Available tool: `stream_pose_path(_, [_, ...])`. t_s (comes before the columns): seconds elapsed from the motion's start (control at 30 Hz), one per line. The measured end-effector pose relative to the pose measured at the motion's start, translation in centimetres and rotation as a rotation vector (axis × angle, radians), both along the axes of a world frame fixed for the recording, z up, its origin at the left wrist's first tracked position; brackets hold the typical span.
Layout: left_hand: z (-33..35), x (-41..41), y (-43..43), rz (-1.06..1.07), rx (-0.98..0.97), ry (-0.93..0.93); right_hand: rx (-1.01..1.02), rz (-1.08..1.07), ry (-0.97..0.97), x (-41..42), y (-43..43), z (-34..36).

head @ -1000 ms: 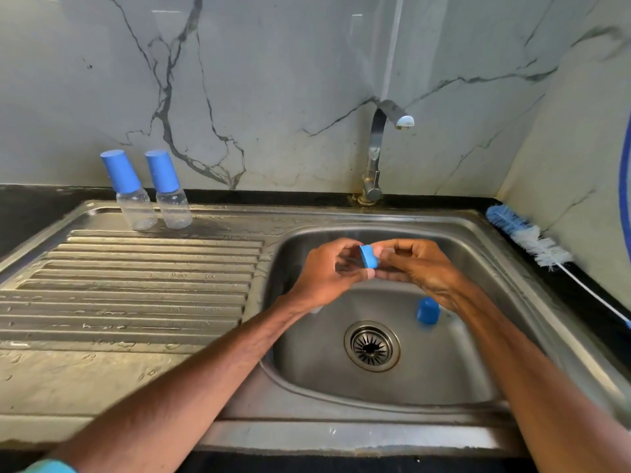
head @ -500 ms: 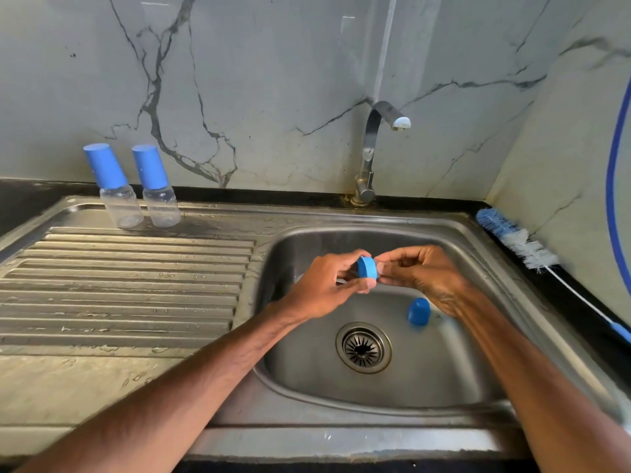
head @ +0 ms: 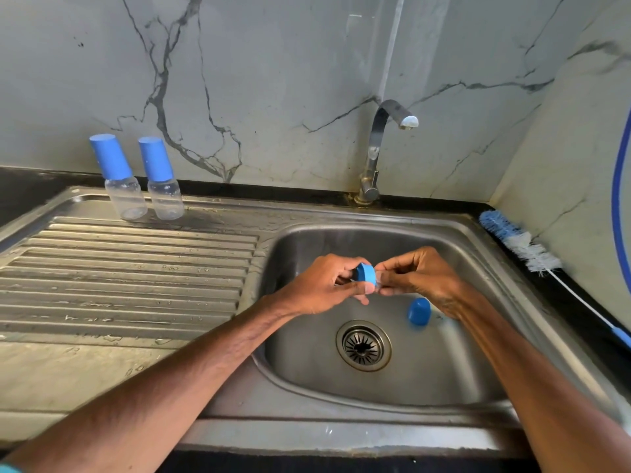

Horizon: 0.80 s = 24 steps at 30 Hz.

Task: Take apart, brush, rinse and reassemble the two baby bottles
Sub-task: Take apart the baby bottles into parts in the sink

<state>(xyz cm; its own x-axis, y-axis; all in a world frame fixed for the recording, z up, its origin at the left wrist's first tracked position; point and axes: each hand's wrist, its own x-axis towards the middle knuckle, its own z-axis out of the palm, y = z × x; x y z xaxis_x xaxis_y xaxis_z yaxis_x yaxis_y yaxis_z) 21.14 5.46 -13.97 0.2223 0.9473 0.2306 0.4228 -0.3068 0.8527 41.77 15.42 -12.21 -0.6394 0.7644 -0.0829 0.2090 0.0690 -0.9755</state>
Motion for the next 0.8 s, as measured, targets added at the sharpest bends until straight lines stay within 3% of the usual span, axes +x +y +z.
stream_pose_path(0.3, [-0.3,0.1,-0.3,-0.112,-0.124,0.086,-0.03,0.133,-0.21,0.6,0.1,0.3])
stream_pose_path(0.43, [0.2,0.2,-0.3,-0.115,-0.112,0.018,-0.106,0.055,-0.141,0.6,-0.2,0.5])
stream_pose_path(0.6, [0.7,-0.3,0.6,-0.024,-0.106,-0.232,-0.201,-0.111,0.101,-0.9,-0.9,0.3])
stream_pose_path(0.8, [-0.5,0.1,1.2,-0.022,-0.123,-0.303,-0.245,-0.037,0.05,-0.2,0.0,-0.1])
